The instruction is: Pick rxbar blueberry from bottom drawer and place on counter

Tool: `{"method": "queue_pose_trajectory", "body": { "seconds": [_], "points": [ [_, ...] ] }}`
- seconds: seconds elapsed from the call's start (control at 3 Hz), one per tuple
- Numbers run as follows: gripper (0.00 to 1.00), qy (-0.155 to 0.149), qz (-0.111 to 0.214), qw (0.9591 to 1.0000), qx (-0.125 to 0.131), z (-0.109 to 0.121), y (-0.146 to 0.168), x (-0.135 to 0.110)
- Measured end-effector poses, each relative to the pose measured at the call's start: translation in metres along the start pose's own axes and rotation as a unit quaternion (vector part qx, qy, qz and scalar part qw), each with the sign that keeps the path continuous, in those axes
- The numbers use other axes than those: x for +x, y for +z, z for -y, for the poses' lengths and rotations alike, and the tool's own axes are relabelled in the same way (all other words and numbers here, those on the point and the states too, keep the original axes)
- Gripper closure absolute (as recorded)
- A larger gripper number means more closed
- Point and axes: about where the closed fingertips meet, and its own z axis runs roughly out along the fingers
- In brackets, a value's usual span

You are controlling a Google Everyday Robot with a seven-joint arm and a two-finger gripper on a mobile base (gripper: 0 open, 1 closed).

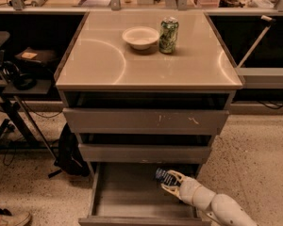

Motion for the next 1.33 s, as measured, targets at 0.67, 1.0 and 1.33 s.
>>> {"method": "queue_pose_trajectory", "body": {
  "seconds": [0.67, 1.0, 1.33],
  "points": [
    [1.0, 0.01, 0.011, 0.9998, 0.013, -0.009, -0.026, -0.011],
    [1.0, -0.009, 0.004, 0.9998, 0.02, 0.001, -0.039, -0.03],
    [1.0, -0.02, 0.004, 0.9976, 0.067, 0.027, -0.081, -0.092]
  ]
}}
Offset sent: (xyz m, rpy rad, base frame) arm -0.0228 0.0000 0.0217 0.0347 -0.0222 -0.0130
